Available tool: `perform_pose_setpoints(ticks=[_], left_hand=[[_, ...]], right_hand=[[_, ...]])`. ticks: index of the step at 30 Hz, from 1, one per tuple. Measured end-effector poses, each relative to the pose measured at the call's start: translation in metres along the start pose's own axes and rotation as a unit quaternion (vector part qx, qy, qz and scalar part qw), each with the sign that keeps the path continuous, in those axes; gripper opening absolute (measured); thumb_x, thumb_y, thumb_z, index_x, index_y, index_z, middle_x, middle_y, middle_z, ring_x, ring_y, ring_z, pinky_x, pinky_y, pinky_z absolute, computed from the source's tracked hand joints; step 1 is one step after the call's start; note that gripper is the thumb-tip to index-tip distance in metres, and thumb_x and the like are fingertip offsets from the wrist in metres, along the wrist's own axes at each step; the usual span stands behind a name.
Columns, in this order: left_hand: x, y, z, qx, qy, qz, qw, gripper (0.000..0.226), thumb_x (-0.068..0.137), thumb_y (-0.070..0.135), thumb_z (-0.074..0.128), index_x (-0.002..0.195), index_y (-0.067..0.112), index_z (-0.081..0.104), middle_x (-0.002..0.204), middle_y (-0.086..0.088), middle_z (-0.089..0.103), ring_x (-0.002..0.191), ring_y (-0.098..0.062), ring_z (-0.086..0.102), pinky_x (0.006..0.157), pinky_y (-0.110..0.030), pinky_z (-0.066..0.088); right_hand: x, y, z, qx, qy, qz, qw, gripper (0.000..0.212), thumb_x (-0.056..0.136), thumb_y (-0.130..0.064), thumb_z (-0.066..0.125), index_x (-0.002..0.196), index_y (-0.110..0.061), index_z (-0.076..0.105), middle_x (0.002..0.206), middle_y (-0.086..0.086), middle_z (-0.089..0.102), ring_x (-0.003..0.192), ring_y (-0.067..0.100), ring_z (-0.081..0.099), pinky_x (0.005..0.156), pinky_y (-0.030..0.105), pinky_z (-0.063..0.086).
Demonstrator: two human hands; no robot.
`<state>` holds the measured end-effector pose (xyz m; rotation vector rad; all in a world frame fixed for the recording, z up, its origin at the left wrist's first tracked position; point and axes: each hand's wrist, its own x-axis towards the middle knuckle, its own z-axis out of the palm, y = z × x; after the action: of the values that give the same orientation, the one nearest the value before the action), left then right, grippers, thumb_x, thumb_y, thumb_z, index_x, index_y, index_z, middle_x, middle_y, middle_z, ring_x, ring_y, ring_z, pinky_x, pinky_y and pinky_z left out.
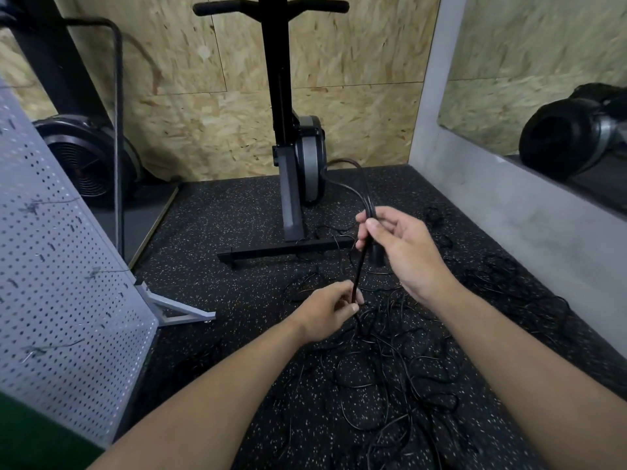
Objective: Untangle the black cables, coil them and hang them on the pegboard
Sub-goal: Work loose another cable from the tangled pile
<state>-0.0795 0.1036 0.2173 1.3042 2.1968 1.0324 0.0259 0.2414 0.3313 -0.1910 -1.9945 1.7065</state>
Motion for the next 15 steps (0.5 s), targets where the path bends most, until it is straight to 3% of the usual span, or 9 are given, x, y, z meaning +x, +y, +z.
perform_pose_setpoints(ticks=[2, 4, 6, 8, 13, 15], left_hand=[[-0.001, -0.001, 0.002, 0.025, -0.016, -0.002, 1.000, 0.011, 0.105, 0.022, 0.059, 0.108, 0.020, 0.070, 0.104, 0.006, 0.064, 0.086, 0.000, 0.057, 0.080, -0.016, 0.044], [-0.002, -0.004, 0.002, 0.025, -0.035, -0.034, 0.998, 0.016, 0.106, 0.027, 0.058, 0.106, 0.023, 0.073, 0.113, 0.004, 0.072, 0.096, -0.010, 0.065, 0.086, -0.028, 0.052], [-0.003, -0.008, -0.001, 0.028, -0.027, -0.054, 0.998, 0.020, 0.106, 0.029, 0.058, 0.105, 0.022, 0.077, 0.097, -0.001, 0.076, 0.075, -0.014, 0.064, 0.068, -0.030, 0.052], [-0.005, -0.011, -0.010, 0.019, 0.017, -0.067, 0.997, 0.020, 0.105, 0.026, 0.061, 0.104, 0.015, 0.078, 0.074, -0.001, 0.068, 0.047, -0.006, 0.042, 0.045, -0.022, 0.034], [-0.008, -0.012, -0.035, 0.020, 0.124, -0.060, 0.990, 0.020, 0.103, 0.027, 0.064, 0.097, 0.013, 0.077, 0.074, 0.005, 0.067, 0.046, -0.003, 0.039, 0.045, -0.017, 0.031], [-0.008, -0.006, -0.041, 0.032, 0.144, -0.043, 0.988, 0.020, 0.103, 0.029, 0.065, 0.095, 0.014, 0.076, 0.067, 0.006, 0.060, 0.048, -0.003, 0.041, 0.046, -0.017, 0.030]], right_hand=[[0.002, -0.012, 0.001, 0.027, -0.004, -0.018, 0.999, 0.022, 0.108, -0.006, 0.048, 0.112, -0.010, 0.070, 0.084, 0.002, 0.067, 0.081, 0.016, 0.068, 0.084, 0.032, 0.060], [0.004, -0.020, 0.002, 0.039, -0.003, -0.032, 0.999, 0.023, 0.108, -0.005, 0.047, 0.112, -0.010, 0.069, 0.083, 0.003, 0.065, 0.079, 0.019, 0.067, 0.080, 0.030, 0.060], [0.007, -0.019, -0.003, -0.004, 0.029, -0.034, 0.999, 0.024, 0.109, -0.006, 0.047, 0.111, -0.014, 0.069, 0.082, 0.002, 0.064, 0.076, 0.017, 0.066, 0.073, 0.023, 0.056], [0.010, -0.013, -0.015, -0.094, 0.077, -0.024, 0.992, 0.026, 0.109, -0.009, 0.046, 0.111, -0.020, 0.069, 0.081, -0.001, 0.064, 0.074, 0.013, 0.065, 0.072, 0.022, 0.053], [0.008, 0.013, -0.041, -0.342, 0.083, 0.033, 0.935, 0.022, 0.111, -0.016, 0.040, 0.107, -0.024, 0.061, 0.084, 0.004, 0.064, 0.061, 0.014, 0.052, 0.047, 0.015, 0.035], [0.007, 0.022, -0.044, -0.376, 0.059, 0.067, 0.922, 0.025, 0.111, -0.020, 0.039, 0.122, -0.017, 0.062, 0.092, 0.004, 0.065, 0.066, 0.014, 0.056, 0.051, 0.018, 0.038]])
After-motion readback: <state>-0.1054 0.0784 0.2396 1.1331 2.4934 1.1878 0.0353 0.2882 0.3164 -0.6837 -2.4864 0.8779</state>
